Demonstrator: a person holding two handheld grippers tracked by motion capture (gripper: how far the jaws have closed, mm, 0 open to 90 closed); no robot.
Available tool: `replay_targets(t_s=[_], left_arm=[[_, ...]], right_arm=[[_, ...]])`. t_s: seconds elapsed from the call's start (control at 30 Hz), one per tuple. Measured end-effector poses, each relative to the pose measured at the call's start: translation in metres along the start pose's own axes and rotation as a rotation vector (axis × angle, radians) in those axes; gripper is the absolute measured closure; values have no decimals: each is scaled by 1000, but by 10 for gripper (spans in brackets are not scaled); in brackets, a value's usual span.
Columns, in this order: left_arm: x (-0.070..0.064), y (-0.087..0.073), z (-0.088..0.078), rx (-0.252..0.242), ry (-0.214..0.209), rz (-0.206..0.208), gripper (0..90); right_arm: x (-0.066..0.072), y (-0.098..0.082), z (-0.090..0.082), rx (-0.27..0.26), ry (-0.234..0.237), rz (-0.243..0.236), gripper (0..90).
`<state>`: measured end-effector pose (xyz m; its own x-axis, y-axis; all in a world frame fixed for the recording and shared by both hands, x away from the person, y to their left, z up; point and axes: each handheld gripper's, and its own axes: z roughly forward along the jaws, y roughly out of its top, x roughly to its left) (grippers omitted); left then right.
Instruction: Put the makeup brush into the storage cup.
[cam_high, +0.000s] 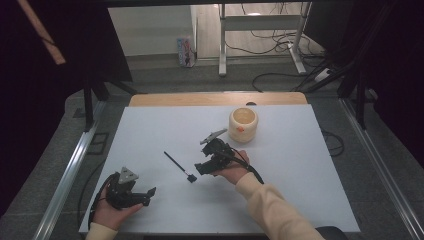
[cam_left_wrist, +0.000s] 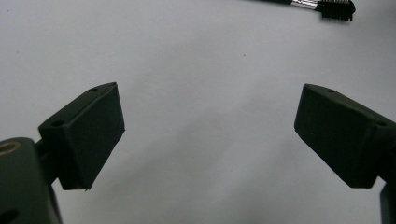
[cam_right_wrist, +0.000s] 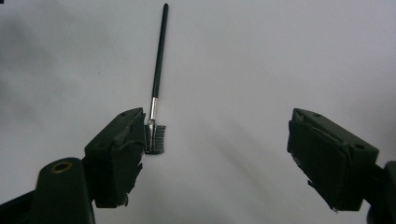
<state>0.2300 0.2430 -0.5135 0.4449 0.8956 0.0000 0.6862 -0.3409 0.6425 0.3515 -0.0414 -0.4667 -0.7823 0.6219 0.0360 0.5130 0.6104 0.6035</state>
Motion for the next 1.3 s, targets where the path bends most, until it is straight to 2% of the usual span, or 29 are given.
replay_targets(t_s=[0.3, 0.6, 1.0, 1.3], left_arm=[[-1, 0, -1, -2, 2, 8, 93], [0, 0, -1, -4, 2, 6, 93], [0, 0, -1, 1, 4, 11, 93], [0, -1, -1, 2, 5, 11, 93]], right_arm=[[11, 9, 11, 34, 16, -11, 267], [30, 24, 30, 120, 27, -34, 352], [34, 32, 50, 189, 61, -31, 455], [35, 34, 61, 236, 62, -37, 500]])
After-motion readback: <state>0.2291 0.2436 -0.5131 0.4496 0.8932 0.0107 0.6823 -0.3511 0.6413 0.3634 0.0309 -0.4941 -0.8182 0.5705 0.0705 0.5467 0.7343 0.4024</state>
